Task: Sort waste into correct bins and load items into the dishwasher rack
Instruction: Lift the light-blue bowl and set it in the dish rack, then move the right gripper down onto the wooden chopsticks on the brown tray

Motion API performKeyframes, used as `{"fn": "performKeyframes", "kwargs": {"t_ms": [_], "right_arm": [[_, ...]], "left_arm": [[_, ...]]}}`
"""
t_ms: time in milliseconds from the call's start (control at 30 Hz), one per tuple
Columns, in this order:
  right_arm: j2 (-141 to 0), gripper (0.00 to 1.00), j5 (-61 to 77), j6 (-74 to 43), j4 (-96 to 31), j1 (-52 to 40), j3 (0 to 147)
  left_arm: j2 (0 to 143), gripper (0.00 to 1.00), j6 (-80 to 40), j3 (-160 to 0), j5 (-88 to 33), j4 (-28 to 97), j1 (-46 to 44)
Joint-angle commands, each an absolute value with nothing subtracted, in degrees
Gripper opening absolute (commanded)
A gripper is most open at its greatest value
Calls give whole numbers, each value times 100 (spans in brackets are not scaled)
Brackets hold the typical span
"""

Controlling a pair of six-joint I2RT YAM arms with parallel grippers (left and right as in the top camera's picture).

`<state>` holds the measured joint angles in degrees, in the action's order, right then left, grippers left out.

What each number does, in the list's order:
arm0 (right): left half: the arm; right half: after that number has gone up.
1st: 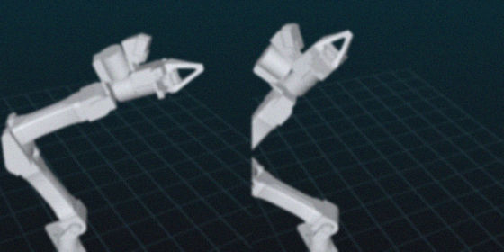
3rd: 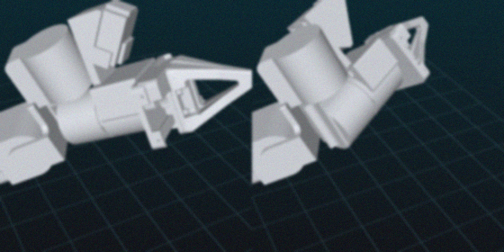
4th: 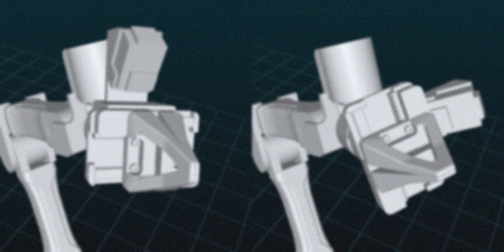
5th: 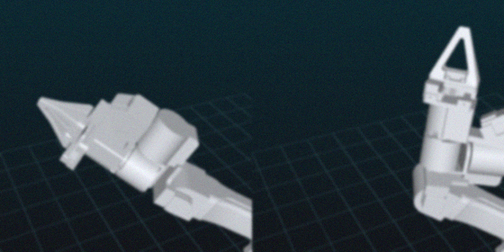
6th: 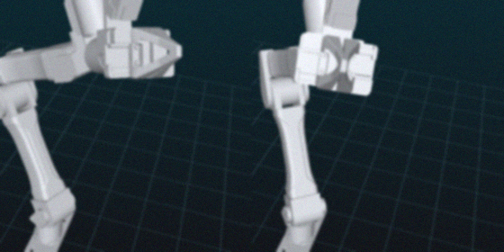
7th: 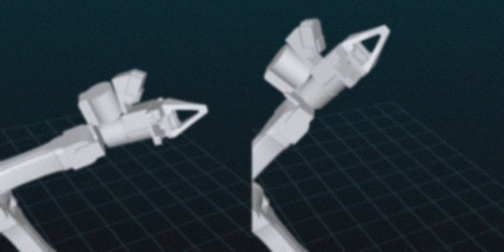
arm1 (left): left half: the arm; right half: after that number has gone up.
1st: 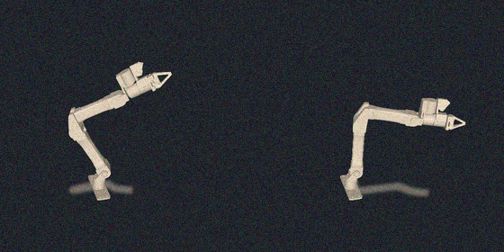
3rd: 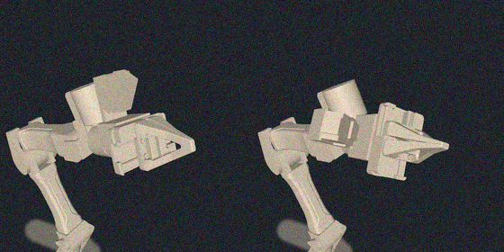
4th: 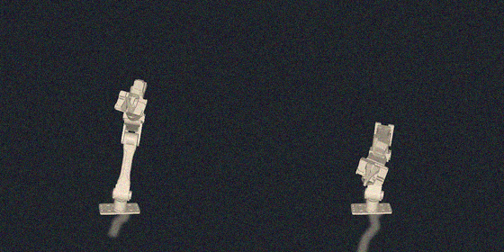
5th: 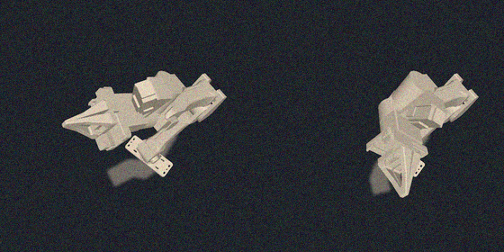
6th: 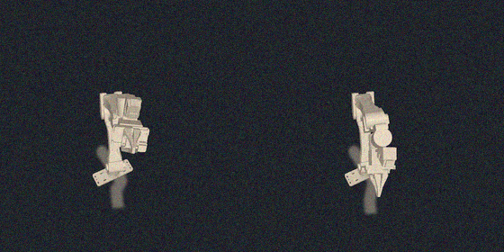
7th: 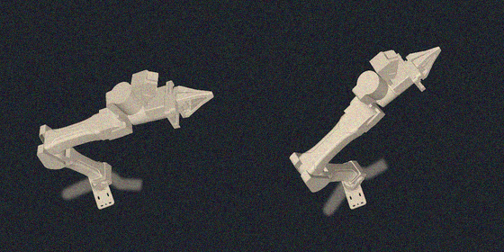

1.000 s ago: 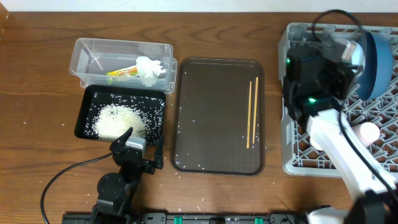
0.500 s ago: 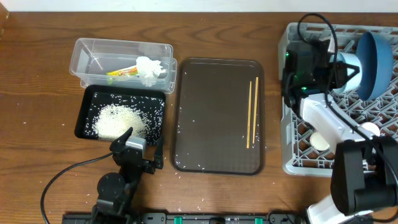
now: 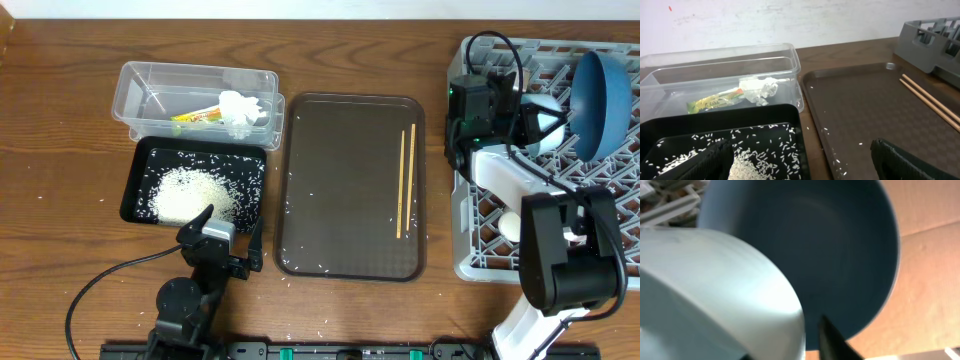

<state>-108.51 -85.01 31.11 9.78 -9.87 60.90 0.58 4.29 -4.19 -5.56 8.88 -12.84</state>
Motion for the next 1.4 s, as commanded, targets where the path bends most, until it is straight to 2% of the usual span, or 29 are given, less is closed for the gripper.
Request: {"fn": "performKeyframes", "kwargs": {"t_ms": [0, 100, 233, 433, 667, 767, 967, 1067, 1233, 1367], "right_arm": [[-10759, 37, -8300, 3253, 1079, -1149, 6097], [-10451, 60, -8095, 3247, 1076, -1306, 6097], [-9933, 77, -7710, 3247, 1068, -1428, 6097], [-9203, 85, -6904, 3177, 582, -1577, 6097], [-8910, 87, -5555, 1940, -1190, -1769, 6097], [-8908, 87, -4191, 1127, -1994, -1772, 6097], [-8930, 64, -336, -998, -2836, -1855, 6097], [-8986, 61, 974, -1680, -2985, -2003, 6097], [-9129, 56, 878, -2497, -3225, -2480, 6095], [-9555, 51, -49, -3310, -3332, -2808, 6095]], "left_arm": [[23, 91, 403, -274, -491, 928, -1256], [23, 91, 403, -274, -491, 928, -1256], [23, 91, 403, -274, -491, 928, -1256], [23, 90, 403, -274, -491, 928, -1256], [23, 90, 403, -274, -491, 928, -1256], [23, 90, 403, -274, -491, 928, -1256], [23, 91, 403, -274, -489, 928, -1256], [23, 91, 403, -274, -491, 928, -1256], [23, 90, 403, -274, -491, 928, -1256], [23, 90, 403, -274, -491, 928, -1256]]}}
